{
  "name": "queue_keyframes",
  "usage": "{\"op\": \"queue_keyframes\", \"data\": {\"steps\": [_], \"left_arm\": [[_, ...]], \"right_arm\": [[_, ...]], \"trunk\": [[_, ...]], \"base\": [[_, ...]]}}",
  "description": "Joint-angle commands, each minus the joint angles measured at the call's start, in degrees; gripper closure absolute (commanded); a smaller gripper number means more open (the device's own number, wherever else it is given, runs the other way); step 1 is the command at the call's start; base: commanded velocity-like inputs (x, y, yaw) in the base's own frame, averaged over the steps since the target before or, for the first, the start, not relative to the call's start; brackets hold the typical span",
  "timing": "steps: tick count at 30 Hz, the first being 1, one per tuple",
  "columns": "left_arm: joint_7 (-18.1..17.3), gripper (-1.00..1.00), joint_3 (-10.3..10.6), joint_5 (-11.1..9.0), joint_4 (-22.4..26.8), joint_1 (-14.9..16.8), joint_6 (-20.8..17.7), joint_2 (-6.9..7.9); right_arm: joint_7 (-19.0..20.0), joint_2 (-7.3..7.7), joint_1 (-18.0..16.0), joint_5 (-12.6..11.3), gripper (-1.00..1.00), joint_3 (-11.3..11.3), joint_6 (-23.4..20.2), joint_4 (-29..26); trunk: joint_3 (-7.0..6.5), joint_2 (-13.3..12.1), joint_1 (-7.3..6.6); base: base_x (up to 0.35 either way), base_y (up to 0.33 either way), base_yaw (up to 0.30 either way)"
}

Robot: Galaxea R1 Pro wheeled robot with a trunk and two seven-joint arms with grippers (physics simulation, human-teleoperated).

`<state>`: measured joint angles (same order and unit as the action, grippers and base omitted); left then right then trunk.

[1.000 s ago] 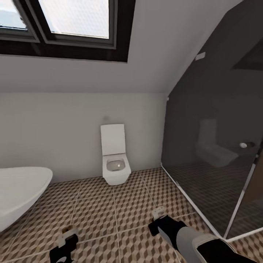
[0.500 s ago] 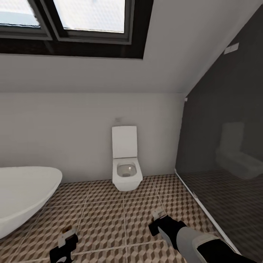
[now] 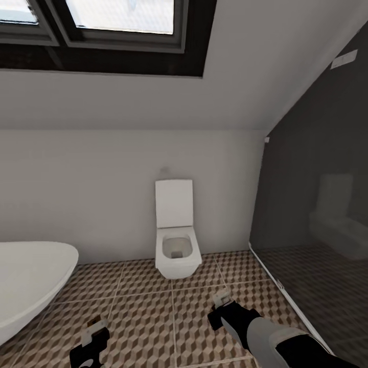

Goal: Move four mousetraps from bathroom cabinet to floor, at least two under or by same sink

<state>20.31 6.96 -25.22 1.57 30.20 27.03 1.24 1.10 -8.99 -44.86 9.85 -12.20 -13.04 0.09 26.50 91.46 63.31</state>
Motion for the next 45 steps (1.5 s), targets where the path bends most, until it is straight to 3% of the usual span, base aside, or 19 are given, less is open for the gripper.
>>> {"op": "queue_keyframes", "data": {"steps": [1,15,23,27,30,45], "left_arm": [[0.44,1.0,0.51,-0.21,0.01,0.03,0.04,0.0],[0.42,1.0,0.51,-0.32,0.01,0.03,0.09,0.06],[0.29,1.0,0.51,-0.27,0.01,0.03,0.05,0.13],[-0.4,1.0,0.52,-0.29,-0.06,0.03,-0.1,2.73],[-0.77,1.0,0.51,-0.25,-0.07,0.03,-0.12,3.76],[-1.32,1.0,0.47,-0.31,-0.08,0.03,-0.06,4.47]], "right_arm": [[0.3,0.01,-0.05,0.43,1.0,-0.12,-0.23,0.0],[0.3,0.09,-0.05,0.39,1.0,-0.11,-0.23,0.0],[0.27,0.89,-0.05,0.65,1.0,-0.19,-0.16,-0.59],[0.22,1.06,-0.05,0.61,1.0,-0.18,-0.15,-0.91],[0.16,1.05,-0.05,0.61,1.0,-0.19,-0.15,-0.94],[-0.91,1.0,-0.05,0.53,1.0,-0.12,-0.16,-1.05]], "trunk": [[0.06,0.03,0.03],[0.06,0.03,0.03],[0.06,0.03,0.03],[0.06,0.03,0.03],[0.06,0.03,0.03],[0.06,0.03,0.03]], "base": [[0.322,0.0,0.0],[0.322,0.0,0.0],[0.234,0.0,0.0],[0.016,0.0,0.0],[0.006,0.0,0.0],[0.001,0.0,0.011]]}}
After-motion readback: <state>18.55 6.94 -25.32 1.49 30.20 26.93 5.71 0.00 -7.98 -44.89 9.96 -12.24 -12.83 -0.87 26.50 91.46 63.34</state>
